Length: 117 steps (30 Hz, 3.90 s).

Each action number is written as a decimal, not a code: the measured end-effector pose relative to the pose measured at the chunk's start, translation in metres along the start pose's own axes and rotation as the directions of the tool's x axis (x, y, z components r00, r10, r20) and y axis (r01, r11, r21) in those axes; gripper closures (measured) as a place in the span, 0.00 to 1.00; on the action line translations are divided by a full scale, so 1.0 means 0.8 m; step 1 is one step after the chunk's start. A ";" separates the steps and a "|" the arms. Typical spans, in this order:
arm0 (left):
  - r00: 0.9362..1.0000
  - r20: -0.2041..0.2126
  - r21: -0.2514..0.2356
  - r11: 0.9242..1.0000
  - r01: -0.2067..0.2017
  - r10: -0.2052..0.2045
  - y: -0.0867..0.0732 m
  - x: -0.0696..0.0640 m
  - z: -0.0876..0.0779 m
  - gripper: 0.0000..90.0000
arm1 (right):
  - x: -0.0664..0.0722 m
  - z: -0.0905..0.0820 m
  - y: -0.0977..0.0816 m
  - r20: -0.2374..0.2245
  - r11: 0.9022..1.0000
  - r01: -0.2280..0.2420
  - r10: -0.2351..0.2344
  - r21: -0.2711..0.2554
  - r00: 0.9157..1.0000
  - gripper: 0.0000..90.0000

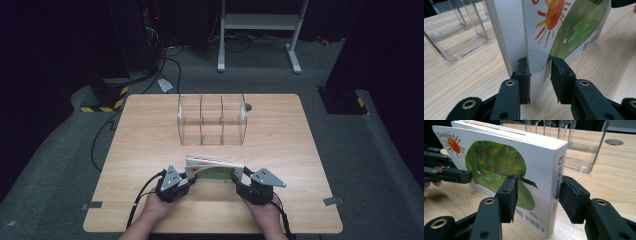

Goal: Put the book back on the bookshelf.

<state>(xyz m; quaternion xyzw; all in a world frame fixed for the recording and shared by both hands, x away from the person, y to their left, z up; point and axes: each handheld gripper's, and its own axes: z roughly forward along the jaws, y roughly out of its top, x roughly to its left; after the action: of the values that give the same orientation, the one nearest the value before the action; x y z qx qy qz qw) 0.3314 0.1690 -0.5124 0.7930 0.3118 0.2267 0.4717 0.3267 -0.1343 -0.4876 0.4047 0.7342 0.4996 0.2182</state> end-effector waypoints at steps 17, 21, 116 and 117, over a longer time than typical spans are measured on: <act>0.997 -0.046 0.008 0.998 0.055 -0.054 -0.007 0.013 -0.013 0.57 | -0.007 0.005 0.011 -0.077 1.000 0.026 -0.025 0.008 0.997 0.38; 0.996 -0.061 0.012 0.997 0.073 -0.072 -0.011 0.019 -0.020 0.54 | -0.008 0.007 0.016 -0.096 0.999 0.048 -0.049 -0.013 0.994 0.39; 0.919 -0.326 0.221 0.927 0.304 -0.223 -0.038 0.110 -0.015 0.27 | -0.036 -0.035 0.002 0.042 0.995 0.076 -0.074 -0.066 0.996 0.81; 0.919 -0.326 0.221 0.927 0.304 -0.223 -0.038 0.110 -0.015 0.27 | -0.035 -0.034 0.002 0.044 0.995 0.077 -0.074 -0.063 0.996 0.81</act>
<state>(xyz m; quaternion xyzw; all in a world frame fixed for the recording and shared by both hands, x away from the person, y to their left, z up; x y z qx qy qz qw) 0.3765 0.2497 -0.5283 0.7568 0.5112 0.2319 0.3350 0.3238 -0.1722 -0.4774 0.3794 0.7277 0.5061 0.2651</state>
